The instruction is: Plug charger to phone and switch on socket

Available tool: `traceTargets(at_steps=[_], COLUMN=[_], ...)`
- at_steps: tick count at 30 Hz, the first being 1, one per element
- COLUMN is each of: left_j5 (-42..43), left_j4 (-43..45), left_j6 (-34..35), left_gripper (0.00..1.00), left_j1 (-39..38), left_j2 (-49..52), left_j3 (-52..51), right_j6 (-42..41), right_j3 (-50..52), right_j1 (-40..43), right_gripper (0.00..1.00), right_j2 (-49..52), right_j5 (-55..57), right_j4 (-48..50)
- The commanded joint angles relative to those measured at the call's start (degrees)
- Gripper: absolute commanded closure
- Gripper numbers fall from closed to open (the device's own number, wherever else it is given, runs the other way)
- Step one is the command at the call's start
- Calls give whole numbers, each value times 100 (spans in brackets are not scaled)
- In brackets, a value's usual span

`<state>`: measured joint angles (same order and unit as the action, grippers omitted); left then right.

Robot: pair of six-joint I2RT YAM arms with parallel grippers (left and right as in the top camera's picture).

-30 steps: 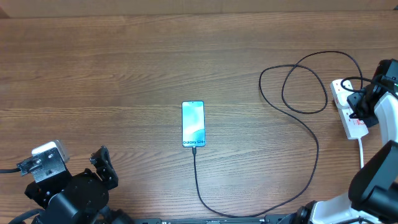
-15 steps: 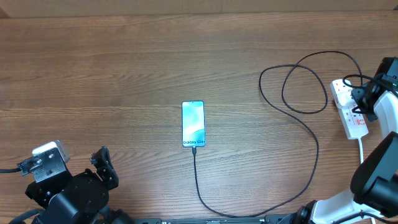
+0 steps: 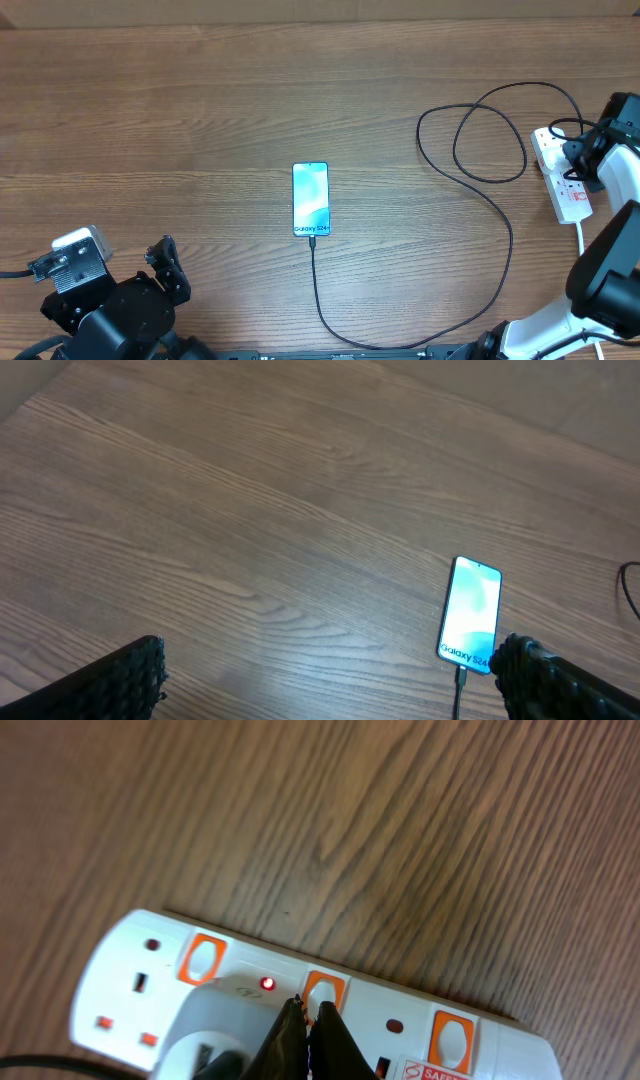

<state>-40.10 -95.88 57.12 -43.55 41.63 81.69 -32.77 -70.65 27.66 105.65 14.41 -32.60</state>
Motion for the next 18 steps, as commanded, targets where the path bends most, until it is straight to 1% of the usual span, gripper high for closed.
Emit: traceTargets(at_steps=[1,18], left_j5=[-33,-33], left_j4=[-13,-15], left_j6=[160,160], left_gripper=[0,0], left_j1=[-57,-57], left_j2=[4,4], left_j3=[-28,-28], right_j6=[22,24], right_j3=[-98,-94], right_j1=[-20,-28], right_gripper=[96,96], right_j2=[188,450], right_j5=[74,-13], right_j4=[37,151])
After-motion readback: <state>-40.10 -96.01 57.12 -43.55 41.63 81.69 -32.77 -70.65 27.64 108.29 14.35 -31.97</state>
